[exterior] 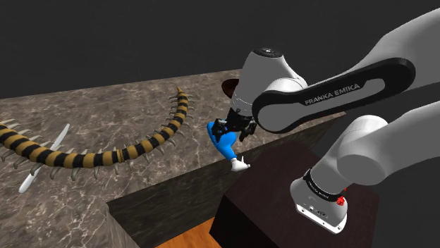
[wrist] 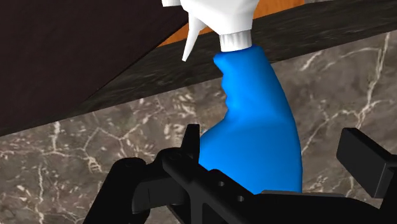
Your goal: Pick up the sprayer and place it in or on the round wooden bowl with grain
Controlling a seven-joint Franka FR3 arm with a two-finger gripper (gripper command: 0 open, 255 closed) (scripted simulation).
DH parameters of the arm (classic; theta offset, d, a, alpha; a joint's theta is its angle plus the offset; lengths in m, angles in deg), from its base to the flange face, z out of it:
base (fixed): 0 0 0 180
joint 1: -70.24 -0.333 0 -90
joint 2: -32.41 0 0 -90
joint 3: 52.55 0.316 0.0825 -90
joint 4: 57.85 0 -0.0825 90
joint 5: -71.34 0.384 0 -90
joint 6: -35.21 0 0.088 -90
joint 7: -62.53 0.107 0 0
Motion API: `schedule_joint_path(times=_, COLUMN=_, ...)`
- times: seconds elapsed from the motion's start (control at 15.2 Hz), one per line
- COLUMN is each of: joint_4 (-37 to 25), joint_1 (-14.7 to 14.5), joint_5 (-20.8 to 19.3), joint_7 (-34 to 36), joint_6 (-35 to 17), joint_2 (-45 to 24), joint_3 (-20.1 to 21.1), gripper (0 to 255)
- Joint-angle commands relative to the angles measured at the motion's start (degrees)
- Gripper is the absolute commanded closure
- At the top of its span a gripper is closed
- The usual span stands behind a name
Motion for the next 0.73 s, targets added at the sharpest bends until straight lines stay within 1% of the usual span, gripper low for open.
schedule_joint_path(times=0.0, joint_4=0.37, joint_1=0.09, joint_5=0.59, joint_7=1.55, joint_6=-3.29, joint_2=-2.87, joint_3=1.34, gripper=0)
schedule_joint_path(times=0.4, joint_4=1.24, joint_1=1.07, joint_5=0.03, joint_7=2.17, joint_6=-10.33, joint_2=-9.06, joint_3=3.02, gripper=0)
schedule_joint_path(times=0.66, joint_4=1.30, joint_1=1.19, joint_5=-0.10, joint_7=2.27, joint_6=-11.02, joint_2=-9.70, joint_3=3.18, gripper=0)
